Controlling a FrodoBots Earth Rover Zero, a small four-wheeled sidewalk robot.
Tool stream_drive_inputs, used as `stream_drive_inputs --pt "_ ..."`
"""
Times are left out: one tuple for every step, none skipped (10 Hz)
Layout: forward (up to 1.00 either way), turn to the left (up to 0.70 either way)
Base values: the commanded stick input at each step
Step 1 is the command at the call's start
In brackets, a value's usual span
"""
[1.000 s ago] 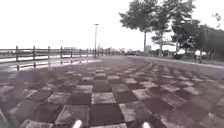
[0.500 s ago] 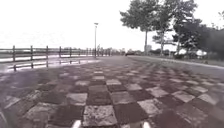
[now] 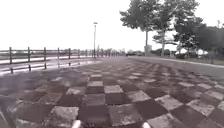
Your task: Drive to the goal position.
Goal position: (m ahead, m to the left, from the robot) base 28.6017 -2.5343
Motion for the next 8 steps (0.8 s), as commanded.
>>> stream_drive_inputs --pt "0.85 0.01" --pt "0.85 0.01" --pt "0.85 0.01" --pt "0.85 0.01" --pt "0.85 0.01" --pt "0.85 0.01" --pt "0.85 0.01" --pt "0.85 0.01"
